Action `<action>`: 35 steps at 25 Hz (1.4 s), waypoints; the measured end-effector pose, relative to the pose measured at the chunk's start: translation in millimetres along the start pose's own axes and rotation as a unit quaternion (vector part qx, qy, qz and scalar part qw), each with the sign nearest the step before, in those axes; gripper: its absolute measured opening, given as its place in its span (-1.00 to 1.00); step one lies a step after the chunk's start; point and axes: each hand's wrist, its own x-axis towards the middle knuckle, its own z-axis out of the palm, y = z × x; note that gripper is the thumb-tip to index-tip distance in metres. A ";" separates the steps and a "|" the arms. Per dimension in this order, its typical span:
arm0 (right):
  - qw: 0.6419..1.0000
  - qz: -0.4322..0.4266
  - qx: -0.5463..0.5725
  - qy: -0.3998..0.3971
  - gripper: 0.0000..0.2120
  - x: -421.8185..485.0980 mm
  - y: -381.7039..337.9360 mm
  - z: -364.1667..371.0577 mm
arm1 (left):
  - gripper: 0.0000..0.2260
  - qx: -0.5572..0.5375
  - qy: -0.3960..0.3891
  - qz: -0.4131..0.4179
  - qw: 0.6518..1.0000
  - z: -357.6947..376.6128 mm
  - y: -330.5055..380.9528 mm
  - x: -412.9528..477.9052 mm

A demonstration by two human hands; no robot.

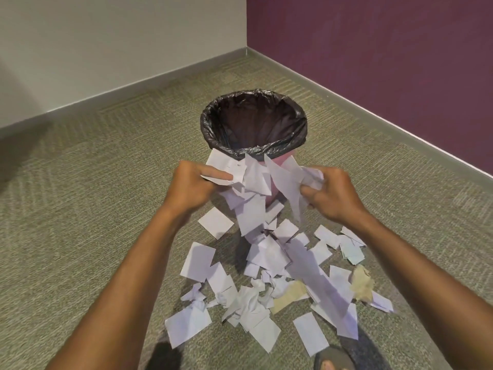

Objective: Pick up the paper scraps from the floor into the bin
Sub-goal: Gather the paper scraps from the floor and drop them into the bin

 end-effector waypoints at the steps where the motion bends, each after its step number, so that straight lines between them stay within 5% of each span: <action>1: 1.000 -0.001 0.016 0.006 -0.89 0.3 -10.8 -7.5 | -0.82 -0.012 -0.006 0.009 1.000 -4.2 12.8 -0.8; 9: 0.985 0.001 0.172 0.025 -0.72 17.0 -63.4 -65.1 | -0.78 -0.091 -0.018 0.060 0.994 -43.5 86.1 7.6; 15: 0.966 0.000 0.240 0.094 -0.76 65.8 -84.8 -79.2 | -0.78 -0.195 0.088 0.006 0.977 -51.5 102.7 67.3; 21: 0.969 0.046 0.203 0.136 -0.83 136.8 -85.7 -51.6 | -0.82 -0.056 0.121 0.003 0.991 -9.5 77.6 134.8; 27: 0.987 0.063 0.137 0.052 -0.71 167.1 -63.5 -28.5 | -0.77 0.051 0.064 0.037 0.996 10.1 72.1 153.9; 32: 0.993 0.052 0.103 -0.021 -0.72 170.3 -50.6 -18.4 | -0.39 0.117 -0.077 0.046 0.989 14.2 72.2 146.1; 35: 0.986 0.048 0.156 -0.017 -0.74 170.8 -46.3 -13.7 | -0.55 0.086 -0.048 0.069 0.993 12.6 73.7 136.5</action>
